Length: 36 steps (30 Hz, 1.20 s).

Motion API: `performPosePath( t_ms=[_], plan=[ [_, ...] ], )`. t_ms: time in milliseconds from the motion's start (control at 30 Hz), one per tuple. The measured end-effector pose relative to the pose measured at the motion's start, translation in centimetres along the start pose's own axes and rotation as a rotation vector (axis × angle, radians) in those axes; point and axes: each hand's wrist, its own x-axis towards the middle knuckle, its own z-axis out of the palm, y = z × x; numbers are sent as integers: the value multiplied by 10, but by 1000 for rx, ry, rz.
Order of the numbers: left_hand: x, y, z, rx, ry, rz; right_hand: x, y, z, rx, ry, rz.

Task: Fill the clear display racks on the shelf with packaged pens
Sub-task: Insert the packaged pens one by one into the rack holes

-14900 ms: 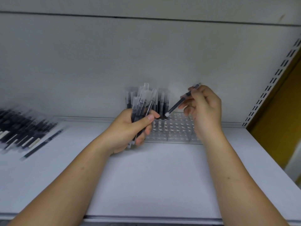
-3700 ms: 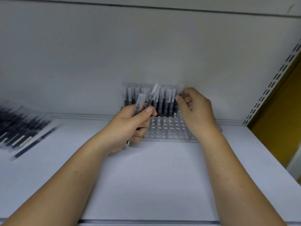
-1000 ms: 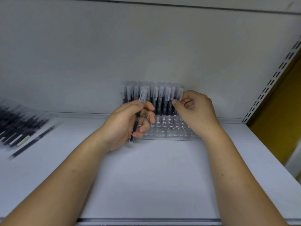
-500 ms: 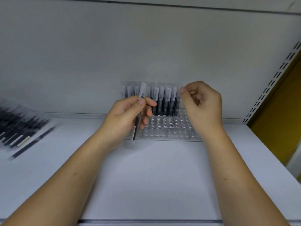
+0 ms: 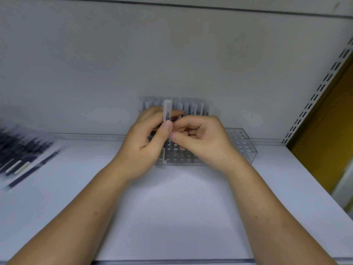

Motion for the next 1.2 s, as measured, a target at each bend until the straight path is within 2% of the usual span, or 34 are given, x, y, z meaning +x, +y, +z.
performPosePath(
  t_ms=[233,467,567,700,800,967,1200],
  plan=[
    [0,-4,3,-75,-11,-39,0,-1,3,-20,-13,-31],
    [1,2,3,-58,-20,-25,1,-1,3,-62,47,-92],
    [-1,2,1,-72,-10,-47,2,-7,-12,-63,253,-142],
    [-2,1,-5,43,-23,-38,6,-4,-49,-164,595,-182],
    [-3,0,-6,186,-92,-1,7,6,-62,-236,727,-140],
    [-5,3,-2,356,-191,46,9,22,-65,-395,719,-78],
    [-7,5,-1,375,-249,15,12,30,-65,-465,654,-45]
  ],
)
